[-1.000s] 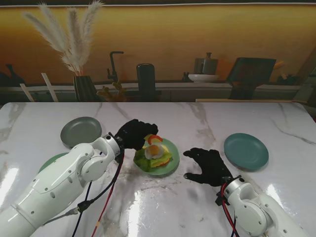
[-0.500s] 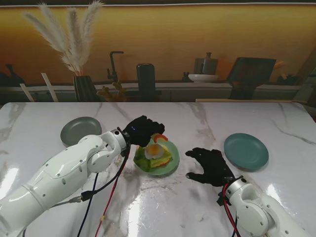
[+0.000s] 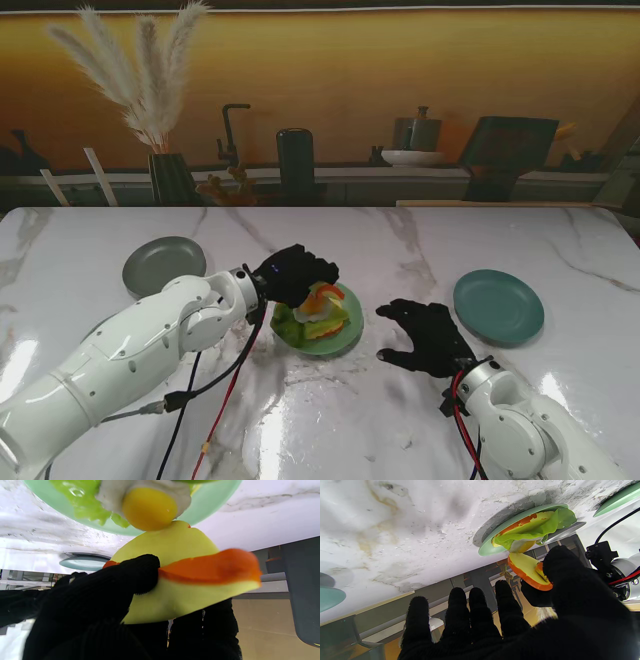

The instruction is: Prepare sandwich (Bread, lettuce, and egg)

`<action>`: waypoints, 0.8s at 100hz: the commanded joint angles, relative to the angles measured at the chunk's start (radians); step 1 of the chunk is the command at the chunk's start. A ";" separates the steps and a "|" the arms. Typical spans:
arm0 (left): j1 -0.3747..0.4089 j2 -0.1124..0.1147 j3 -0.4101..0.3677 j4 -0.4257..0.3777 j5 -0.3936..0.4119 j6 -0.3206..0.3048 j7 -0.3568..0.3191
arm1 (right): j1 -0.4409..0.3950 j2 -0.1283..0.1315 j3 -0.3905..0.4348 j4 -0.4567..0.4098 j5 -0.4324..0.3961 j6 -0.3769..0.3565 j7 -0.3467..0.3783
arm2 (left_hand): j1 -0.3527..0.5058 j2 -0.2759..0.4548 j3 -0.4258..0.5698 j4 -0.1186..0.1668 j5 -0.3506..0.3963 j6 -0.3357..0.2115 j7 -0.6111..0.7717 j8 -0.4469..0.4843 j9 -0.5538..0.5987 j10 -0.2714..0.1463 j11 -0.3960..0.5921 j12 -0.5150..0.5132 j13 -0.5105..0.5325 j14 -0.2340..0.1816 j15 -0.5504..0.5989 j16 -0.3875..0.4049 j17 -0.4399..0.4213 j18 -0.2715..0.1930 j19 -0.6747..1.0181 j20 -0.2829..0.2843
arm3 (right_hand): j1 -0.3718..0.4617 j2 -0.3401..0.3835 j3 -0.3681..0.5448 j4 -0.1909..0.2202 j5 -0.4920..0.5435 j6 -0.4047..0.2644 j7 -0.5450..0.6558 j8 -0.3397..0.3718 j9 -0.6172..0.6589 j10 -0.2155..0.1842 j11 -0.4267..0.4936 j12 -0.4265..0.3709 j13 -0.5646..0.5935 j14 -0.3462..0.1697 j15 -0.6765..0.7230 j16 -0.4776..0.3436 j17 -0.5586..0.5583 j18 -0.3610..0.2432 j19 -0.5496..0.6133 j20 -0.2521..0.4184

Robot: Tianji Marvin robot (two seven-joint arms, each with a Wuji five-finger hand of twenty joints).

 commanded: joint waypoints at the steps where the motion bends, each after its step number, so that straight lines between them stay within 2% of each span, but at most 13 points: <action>1: -0.009 -0.002 0.013 0.017 0.000 0.002 -0.007 | -0.006 -0.017 0.000 -0.006 -0.004 -0.011 -0.004 | 0.048 0.032 -0.004 0.027 0.006 -0.016 0.020 0.001 -0.011 0.006 0.018 -0.002 -0.009 0.023 0.001 0.025 -0.016 0.017 -0.004 0.006 | 0.023 0.026 -0.014 -0.018 0.013 -0.009 0.011 -0.002 -0.003 -0.007 0.012 0.007 -0.040 -0.024 0.004 0.008 -0.015 0.001 -0.015 0.017; 12: -0.011 0.001 0.021 0.027 0.005 -0.013 -0.004 | -0.009 -0.018 0.003 -0.007 -0.006 -0.012 -0.006 | 0.043 0.032 -0.003 0.029 0.006 -0.019 0.015 -0.002 -0.020 0.005 0.013 -0.004 -0.016 0.023 -0.008 0.031 -0.027 0.017 -0.009 0.006 | 0.025 0.027 -0.015 -0.018 0.014 -0.007 0.012 -0.002 -0.003 -0.007 0.013 0.008 -0.040 -0.024 0.004 0.007 -0.015 0.001 -0.015 0.017; 24: -0.005 0.008 0.017 0.027 0.017 -0.030 -0.006 | -0.011 -0.018 0.004 -0.008 -0.006 -0.010 -0.005 | 0.009 0.037 0.009 0.048 0.005 -0.025 -0.002 -0.011 -0.038 0.005 0.010 -0.009 -0.031 0.018 -0.024 0.043 -0.046 0.019 -0.021 0.007 | 0.027 0.028 -0.016 -0.017 0.016 -0.007 0.013 -0.001 -0.003 -0.007 0.014 0.008 -0.040 -0.024 0.005 0.007 -0.015 0.001 -0.015 0.018; 30: 0.000 0.012 0.011 0.025 0.018 -0.037 -0.014 | -0.010 -0.018 0.003 -0.008 -0.004 -0.010 -0.004 | -0.040 0.062 0.010 0.083 -0.001 -0.026 -0.039 -0.034 -0.063 0.008 0.004 -0.022 -0.059 0.014 -0.041 0.048 -0.072 0.025 -0.038 0.005 | 0.027 0.028 -0.016 -0.017 0.021 -0.007 0.015 -0.001 -0.003 -0.008 0.014 0.008 -0.040 -0.026 0.005 0.007 -0.013 -0.001 -0.013 0.019; 33: 0.001 0.014 0.009 0.027 0.022 -0.043 -0.014 | -0.010 -0.017 0.003 -0.008 -0.003 -0.011 -0.003 | -0.073 0.091 0.000 0.128 -0.005 -0.032 -0.086 -0.074 -0.096 0.008 -0.007 -0.046 -0.088 0.007 -0.072 0.044 -0.110 0.033 -0.064 -0.003 | 0.027 0.029 -0.016 -0.017 0.022 -0.007 0.016 -0.001 -0.003 -0.008 0.014 0.008 -0.039 -0.026 0.005 0.007 -0.012 -0.001 -0.012 0.019; 36: 0.002 0.016 0.007 0.026 0.025 -0.050 -0.016 | -0.010 -0.017 0.002 -0.008 -0.003 -0.011 -0.003 | -0.085 0.106 -0.007 0.146 -0.006 -0.034 -0.106 -0.094 -0.109 0.007 -0.014 -0.061 -0.100 0.005 -0.089 0.039 -0.128 0.036 -0.074 -0.006 | 0.028 0.028 -0.017 -0.017 0.023 -0.007 0.016 -0.001 -0.003 -0.007 0.014 0.008 -0.039 -0.026 0.005 0.007 -0.012 -0.001 -0.011 0.019; 40: 0.006 0.019 0.001 0.024 0.028 -0.055 -0.023 | -0.009 -0.017 0.001 -0.008 -0.003 -0.011 -0.002 | -0.116 0.154 -0.028 0.186 -0.003 -0.035 -0.147 -0.136 -0.138 0.011 -0.044 -0.113 -0.125 0.000 -0.130 0.015 -0.153 0.043 -0.094 -0.013 | 0.028 0.029 -0.017 -0.017 0.024 -0.007 0.017 -0.001 -0.003 -0.008 0.014 0.008 -0.039 -0.026 0.005 0.007 -0.013 -0.001 -0.011 0.020; 41: 0.007 0.020 -0.001 0.023 0.028 -0.058 -0.024 | -0.009 -0.017 0.001 -0.008 -0.003 -0.011 -0.002 | -0.116 0.154 -0.028 0.186 -0.003 -0.035 -0.147 -0.136 -0.138 0.011 -0.044 -0.113 -0.125 0.000 -0.130 0.015 -0.153 0.043 -0.094 -0.013 | 0.028 0.028 -0.017 -0.017 0.024 -0.008 0.017 -0.001 -0.003 -0.007 0.014 0.008 -0.039 -0.026 0.005 0.007 -0.013 -0.001 -0.010 0.020; 42: 0.008 0.020 -0.002 0.023 0.029 -0.060 -0.025 | -0.009 -0.017 0.001 -0.008 -0.002 -0.011 -0.002 | -0.127 0.177 -0.049 0.212 -0.003 -0.036 -0.154 -0.149 -0.147 0.013 -0.046 -0.149 -0.135 -0.003 -0.133 -0.011 -0.158 0.044 -0.099 -0.016 | 0.028 0.028 -0.017 -0.017 0.025 -0.008 0.017 -0.001 -0.003 -0.008 0.014 0.008 -0.040 -0.026 0.005 0.007 -0.013 -0.001 -0.010 0.020; 45: 0.008 0.022 -0.005 0.024 0.028 -0.073 -0.030 | -0.008 -0.017 0.000 -0.008 -0.002 -0.011 -0.001 | -0.166 0.229 -0.090 0.243 0.002 -0.042 -0.185 -0.181 -0.169 0.017 -0.080 -0.203 -0.157 -0.009 -0.166 -0.075 -0.178 0.050 -0.126 -0.030 | 0.028 0.029 -0.017 -0.017 0.026 -0.008 0.017 -0.001 -0.004 -0.009 0.014 0.008 -0.039 -0.026 0.006 0.007 -0.013 -0.001 -0.010 0.020; 49: 0.007 0.025 -0.010 0.025 0.025 -0.091 -0.039 | -0.008 -0.017 0.000 -0.008 -0.002 -0.011 0.000 | -0.184 0.234 -0.106 0.251 0.003 -0.048 -0.209 -0.201 -0.184 0.022 -0.120 -0.229 -0.178 -0.009 -0.208 -0.108 -0.199 0.059 -0.152 -0.044 | 0.028 0.028 -0.018 -0.017 0.026 -0.009 0.018 -0.001 -0.003 -0.008 0.014 0.008 -0.039 -0.026 0.006 0.007 -0.010 -0.002 -0.008 0.021; 57: 0.009 0.031 -0.020 0.022 0.032 -0.116 -0.051 | -0.006 -0.017 -0.002 -0.006 0.002 -0.013 -0.001 | -0.210 0.243 -0.131 0.249 0.004 -0.058 -0.256 -0.239 -0.194 0.025 -0.166 -0.259 -0.196 -0.008 -0.264 -0.141 -0.230 0.072 -0.185 -0.061 | 0.031 0.029 -0.018 -0.017 0.034 -0.010 0.022 0.001 -0.001 -0.011 0.016 0.009 -0.038 -0.027 0.007 0.007 -0.006 -0.002 0.002 0.024; 80: 0.044 0.047 -0.079 -0.013 0.041 -0.171 -0.093 | 0.000 -0.019 -0.005 0.001 0.010 -0.021 -0.007 | -0.257 0.247 -0.158 0.246 0.009 -0.068 -0.292 -0.271 -0.203 0.027 -0.221 -0.294 -0.219 -0.010 -0.329 -0.171 -0.259 0.083 -0.234 -0.085 | 0.034 0.031 -0.019 -0.015 0.040 -0.014 0.030 0.004 0.001 -0.013 0.019 0.010 -0.035 -0.030 0.010 0.008 -0.007 -0.002 0.011 0.021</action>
